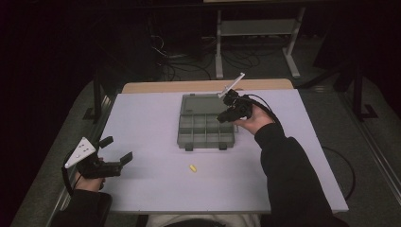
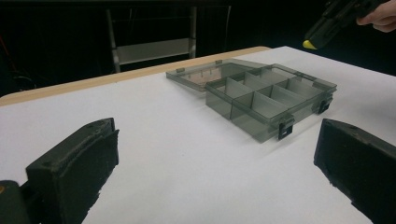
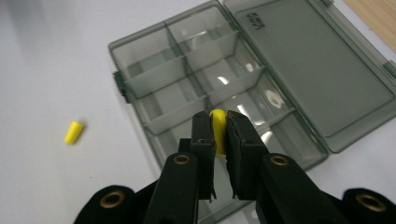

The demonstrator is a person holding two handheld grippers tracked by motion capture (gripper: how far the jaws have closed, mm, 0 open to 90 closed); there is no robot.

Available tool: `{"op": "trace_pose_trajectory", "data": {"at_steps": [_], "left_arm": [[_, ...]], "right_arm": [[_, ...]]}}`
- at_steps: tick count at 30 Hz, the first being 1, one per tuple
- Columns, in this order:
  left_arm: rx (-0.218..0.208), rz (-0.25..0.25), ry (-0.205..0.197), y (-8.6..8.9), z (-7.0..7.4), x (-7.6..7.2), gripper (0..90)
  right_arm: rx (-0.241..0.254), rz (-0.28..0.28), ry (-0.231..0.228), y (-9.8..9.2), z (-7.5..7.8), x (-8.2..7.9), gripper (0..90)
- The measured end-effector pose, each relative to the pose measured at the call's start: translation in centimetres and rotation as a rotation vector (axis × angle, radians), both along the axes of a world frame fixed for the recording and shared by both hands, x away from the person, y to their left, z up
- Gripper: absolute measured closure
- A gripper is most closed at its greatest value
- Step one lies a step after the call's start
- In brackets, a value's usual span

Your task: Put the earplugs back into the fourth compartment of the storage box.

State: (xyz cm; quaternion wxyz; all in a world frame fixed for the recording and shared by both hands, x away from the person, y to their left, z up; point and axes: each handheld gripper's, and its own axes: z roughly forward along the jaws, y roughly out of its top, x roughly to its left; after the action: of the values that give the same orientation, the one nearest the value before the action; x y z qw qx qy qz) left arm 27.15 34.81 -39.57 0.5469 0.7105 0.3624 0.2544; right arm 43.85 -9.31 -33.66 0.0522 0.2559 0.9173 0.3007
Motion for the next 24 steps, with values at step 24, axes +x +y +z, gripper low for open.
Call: {"op": "trace_pose_trajectory", "data": {"at_steps": [24], "left_arm": [[-0.002, -0.003, 0.005, 0.0, 0.0, 0.0, 0.0]], "right_arm": [[-0.035, -0.118, 0.033, -1.6, -3.0, 3.7, 80.6]]}}
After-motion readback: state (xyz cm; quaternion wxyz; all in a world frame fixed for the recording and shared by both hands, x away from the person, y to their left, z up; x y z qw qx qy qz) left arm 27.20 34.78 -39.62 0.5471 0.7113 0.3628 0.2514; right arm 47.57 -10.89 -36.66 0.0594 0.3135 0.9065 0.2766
